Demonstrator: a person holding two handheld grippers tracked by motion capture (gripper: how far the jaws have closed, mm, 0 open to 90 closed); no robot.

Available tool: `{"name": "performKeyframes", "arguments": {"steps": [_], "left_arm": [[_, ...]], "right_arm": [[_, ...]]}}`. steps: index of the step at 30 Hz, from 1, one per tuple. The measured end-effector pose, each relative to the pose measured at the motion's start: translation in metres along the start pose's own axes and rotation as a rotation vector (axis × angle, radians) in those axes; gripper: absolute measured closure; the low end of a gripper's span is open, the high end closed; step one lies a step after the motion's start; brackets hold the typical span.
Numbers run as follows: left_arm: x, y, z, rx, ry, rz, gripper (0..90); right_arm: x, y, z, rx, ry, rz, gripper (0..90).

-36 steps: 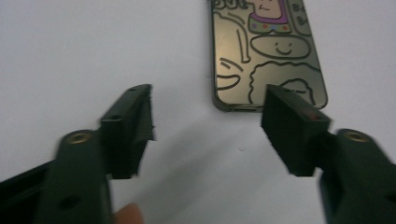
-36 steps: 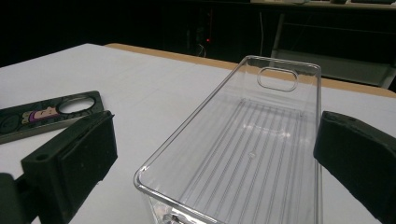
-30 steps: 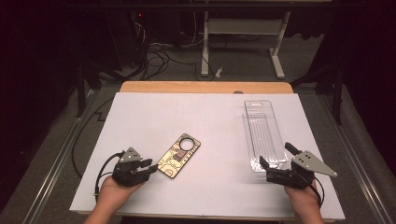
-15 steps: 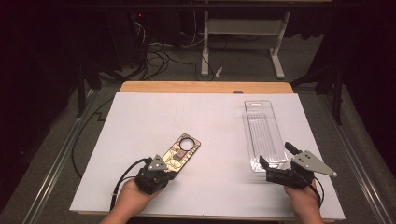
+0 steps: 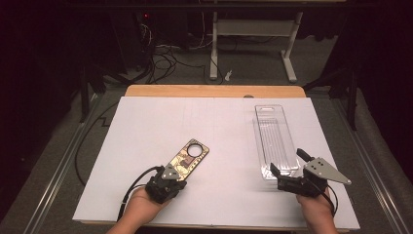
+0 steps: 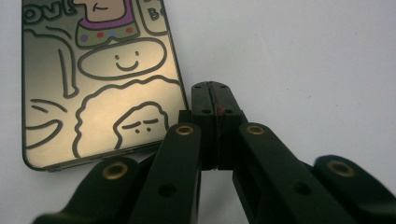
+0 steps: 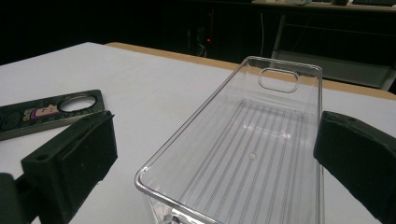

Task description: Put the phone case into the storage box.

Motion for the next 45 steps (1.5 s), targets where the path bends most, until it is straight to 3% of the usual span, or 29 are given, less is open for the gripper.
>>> {"name": "performKeyframes", "arguments": {"steps": [8, 19, 24, 31, 34, 45], "left_arm": [[0.010, 0.004, 0.003, -0.001, -0.020, 0.035, 89.9], [0.033, 0.011, 0.010, -0.029, -0.055, 0.128, 89.8], [0.039, 0.013, 0.017, -0.049, -0.053, 0.142, 89.8], [0.054, 0.015, 0.038, -0.126, -0.057, 0.173, 89.7], [0.065, 0.020, 0.048, -0.147, -0.083, 0.177, 89.6], [0.104, 0.038, 0.077, -0.272, -0.150, 0.288, 86.5]], "right_arm": [[0.000, 0.001, -0.001, 0.003, -0.002, 0.004, 0.1], [-0.002, 0.001, 0.001, -0.002, 0.005, -0.003, 0.1], [-0.002, 0.001, 0.001, 0.001, 0.004, -0.003, 0.1], [-0.003, 0.001, 0.001, 0.001, 0.006, -0.002, 0.1], [-0.003, 0.001, 0.002, 0.000, 0.006, -0.004, 0.1], [-0.004, 0.001, 0.002, 0.001, 0.009, -0.004, 0.1]]}}
Point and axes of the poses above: each handheld gripper's, and its own axes: z roughly backward along the jaws, y roughly out of its underside, x roughly to its left, the point moved 5 cm from there along -z, roughly forward along the jaws, and after that the axes turned 4 degrees about z, right-handed, at the moved point
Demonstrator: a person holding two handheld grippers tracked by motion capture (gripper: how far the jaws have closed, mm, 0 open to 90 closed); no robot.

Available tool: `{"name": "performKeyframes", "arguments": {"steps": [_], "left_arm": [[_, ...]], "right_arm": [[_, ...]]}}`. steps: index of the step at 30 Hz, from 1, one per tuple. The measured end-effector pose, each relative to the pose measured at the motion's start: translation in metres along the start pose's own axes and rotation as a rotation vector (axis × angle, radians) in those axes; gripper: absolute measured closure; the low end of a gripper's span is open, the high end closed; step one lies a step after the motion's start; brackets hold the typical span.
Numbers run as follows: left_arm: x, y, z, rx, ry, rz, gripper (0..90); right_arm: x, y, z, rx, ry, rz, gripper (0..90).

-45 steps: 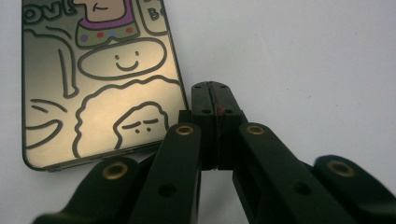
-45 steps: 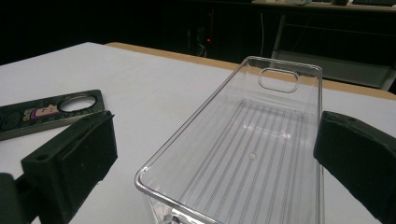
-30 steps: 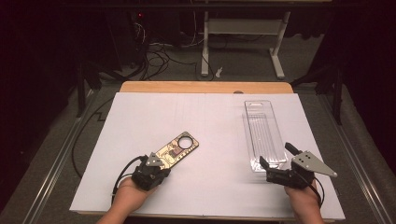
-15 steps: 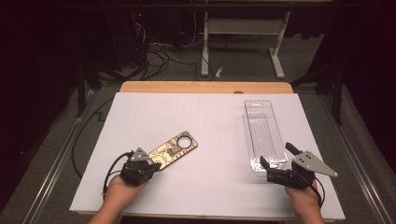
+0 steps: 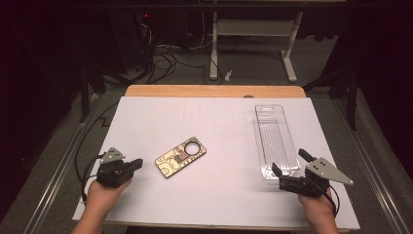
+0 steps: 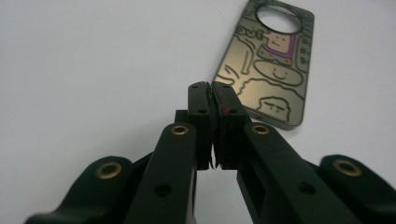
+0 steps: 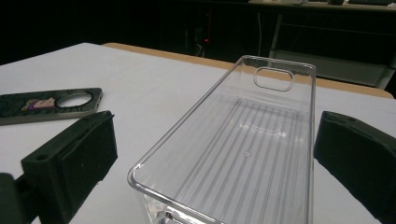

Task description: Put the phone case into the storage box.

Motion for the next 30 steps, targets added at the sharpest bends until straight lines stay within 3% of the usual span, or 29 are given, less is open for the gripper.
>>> {"name": "performKeyframes", "arguments": {"steps": [4, 10, 21, 26, 28, 30], "left_arm": [[0.0050, -0.0005, 0.0034, -0.037, -0.002, 0.014, 84.1], [0.0055, -0.0005, 0.0030, -0.044, -0.019, -0.001, 72.9], [0.0026, -0.0003, 0.0014, -0.039, -0.029, -0.036, 36.8], [0.0038, -0.0032, -0.0004, -0.046, -0.014, -0.002, 13.3], [0.0038, -0.0033, -0.0035, -0.015, -0.015, 0.004, 0.3], [0.0023, -0.0036, -0.0042, -0.021, -0.031, -0.017, 0.2]], "right_arm": [[0.0003, 0.0002, -0.0004, 0.001, 0.001, 0.002, 0.1], [0.0006, 0.0003, -0.0004, 0.001, 0.001, 0.003, 0.1], [0.0008, 0.0006, -0.0006, 0.004, -0.002, 0.002, 0.1], [0.0000, 0.0013, -0.0020, 0.006, -0.003, -0.002, 0.1], [-0.0002, 0.0015, -0.0021, 0.007, -0.003, -0.004, 0.1], [-0.0004, 0.0015, -0.0023, 0.006, -0.004, -0.006, 0.1]]}}
Point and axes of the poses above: each handheld gripper's, and its own axes: z roughly backward along the jaws, y roughly out of its underside, x roughly to its left, the point moved 5 cm from there along -z, roughly forward along the jaws, and after that the axes turned 4 degrees about z, right-handed, at the moved point
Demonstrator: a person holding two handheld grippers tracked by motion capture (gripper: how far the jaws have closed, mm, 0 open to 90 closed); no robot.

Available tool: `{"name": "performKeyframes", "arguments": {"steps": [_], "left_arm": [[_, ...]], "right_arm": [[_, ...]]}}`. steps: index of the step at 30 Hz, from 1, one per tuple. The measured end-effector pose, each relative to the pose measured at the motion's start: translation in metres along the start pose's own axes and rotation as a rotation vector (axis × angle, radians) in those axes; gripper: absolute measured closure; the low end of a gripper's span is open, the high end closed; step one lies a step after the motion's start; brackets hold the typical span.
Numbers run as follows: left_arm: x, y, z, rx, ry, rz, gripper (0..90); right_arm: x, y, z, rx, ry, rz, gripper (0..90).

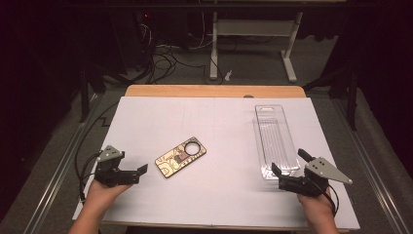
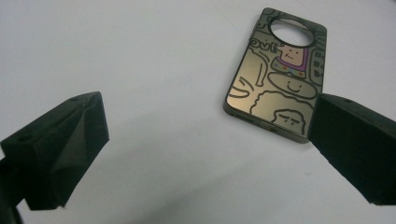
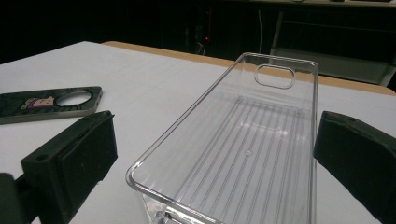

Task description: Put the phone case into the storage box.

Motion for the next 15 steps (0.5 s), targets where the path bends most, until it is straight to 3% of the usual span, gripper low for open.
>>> {"name": "performKeyframes", "arguments": {"steps": [6, 15], "left_arm": [[-0.0057, 0.0008, -0.0028, 0.027, 0.022, -0.036, 0.1], [-0.0088, 0.0048, -0.0088, 0.098, 0.011, -0.056, 0.6]], "right_arm": [[0.0001, -0.0005, 0.0008, -0.003, 0.002, 0.002, 0.1], [0.0013, -0.0002, -0.0011, 0.005, -0.009, 0.009, 0.1]]}}
Point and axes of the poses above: each handheld gripper's, and its own axes: z roughly backward along the jaws, y roughly out of its underside, x roughly to its left, the point moved 5 cm from there along -z, roughly forward along the jaws, and after that the axes turned 4 degrees about z, right-handed, at the moved point
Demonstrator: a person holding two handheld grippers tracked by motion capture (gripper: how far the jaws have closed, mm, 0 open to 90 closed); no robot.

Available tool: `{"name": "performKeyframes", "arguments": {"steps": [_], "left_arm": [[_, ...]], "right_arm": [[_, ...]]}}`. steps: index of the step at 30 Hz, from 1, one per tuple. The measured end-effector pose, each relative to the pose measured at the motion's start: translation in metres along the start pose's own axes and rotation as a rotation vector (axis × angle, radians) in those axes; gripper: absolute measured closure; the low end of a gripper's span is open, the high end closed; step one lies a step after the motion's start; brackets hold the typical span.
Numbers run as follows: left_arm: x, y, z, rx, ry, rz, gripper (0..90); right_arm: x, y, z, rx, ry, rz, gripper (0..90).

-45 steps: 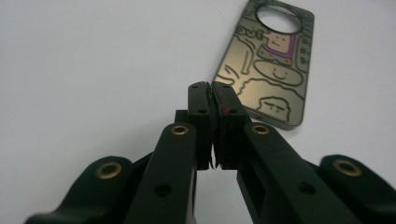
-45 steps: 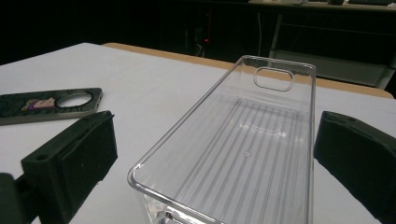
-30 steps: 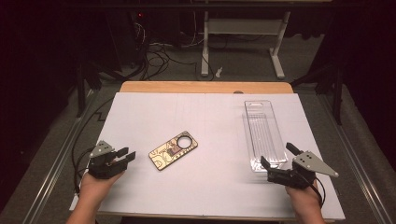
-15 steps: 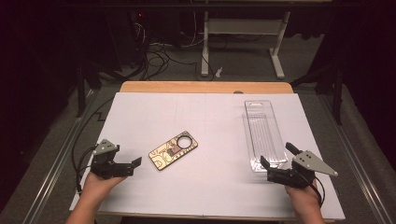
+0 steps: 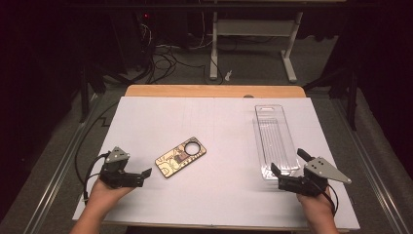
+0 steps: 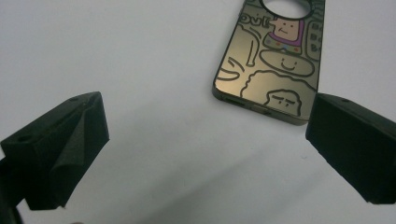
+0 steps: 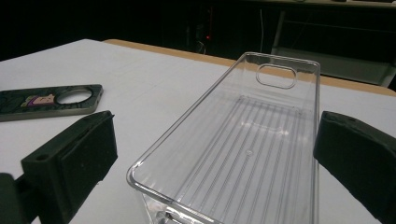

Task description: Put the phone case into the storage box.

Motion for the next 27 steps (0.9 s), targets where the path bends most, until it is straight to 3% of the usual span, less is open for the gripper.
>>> {"name": "performKeyframes", "arguments": {"steps": [11, 17, 27], "left_arm": [[-0.004, 0.006, -0.006, 0.088, 0.008, 0.011, 0.6], [-0.007, 0.007, -0.011, 0.139, 0.022, 0.006, 0.7], [-0.017, 0.002, -0.010, 0.207, 0.036, -0.015, 0.7]], "right_arm": [[-0.003, 0.001, 0.001, -0.002, 0.011, -0.011, 0.1], [0.000, 0.002, -0.003, 0.008, 0.005, -0.001, 0.1], [0.002, -0.003, -0.001, -0.021, 0.000, -0.012, 0.1]]}}
Point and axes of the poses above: each handheld gripper's, and its own axes: z roughly backward along the jaws, y roughly out of its underside, x roughly to its left, the point moved 5 cm from there along -z, roughly forward along the jaws, and after that the axes turned 4 degrees about z, right-handed, at the moved point
